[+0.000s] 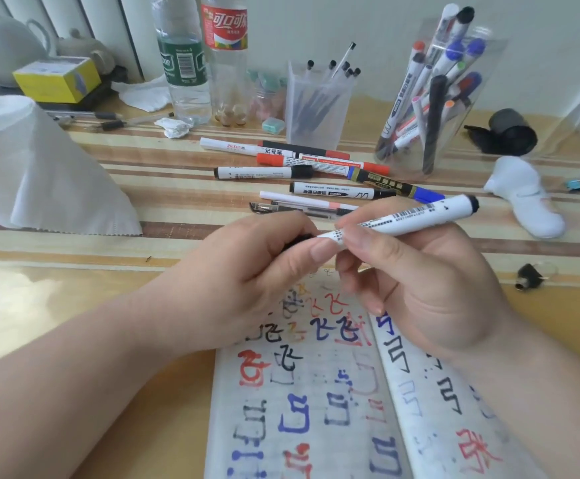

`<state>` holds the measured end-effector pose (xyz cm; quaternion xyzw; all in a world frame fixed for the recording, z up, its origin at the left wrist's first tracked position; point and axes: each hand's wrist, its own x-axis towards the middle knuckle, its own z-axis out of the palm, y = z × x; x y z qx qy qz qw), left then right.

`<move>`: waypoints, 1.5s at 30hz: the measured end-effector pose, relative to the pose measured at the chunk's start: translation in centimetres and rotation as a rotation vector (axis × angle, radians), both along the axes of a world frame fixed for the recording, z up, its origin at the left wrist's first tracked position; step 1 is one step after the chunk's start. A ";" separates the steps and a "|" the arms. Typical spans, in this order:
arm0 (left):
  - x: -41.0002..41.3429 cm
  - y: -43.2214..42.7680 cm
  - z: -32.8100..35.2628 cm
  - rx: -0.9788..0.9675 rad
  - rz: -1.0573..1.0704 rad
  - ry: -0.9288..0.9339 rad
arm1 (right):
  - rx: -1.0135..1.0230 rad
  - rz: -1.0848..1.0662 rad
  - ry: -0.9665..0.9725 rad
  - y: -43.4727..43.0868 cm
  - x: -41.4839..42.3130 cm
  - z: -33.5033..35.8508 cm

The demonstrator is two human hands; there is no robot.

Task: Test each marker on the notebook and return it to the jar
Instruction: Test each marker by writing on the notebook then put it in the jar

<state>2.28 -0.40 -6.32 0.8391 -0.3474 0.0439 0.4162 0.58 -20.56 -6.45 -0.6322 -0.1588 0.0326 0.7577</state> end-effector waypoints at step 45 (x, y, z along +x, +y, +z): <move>0.1 0.4 -0.3 -0.031 -0.158 0.399 | -0.617 0.186 0.048 -1.3 -2.0 1.8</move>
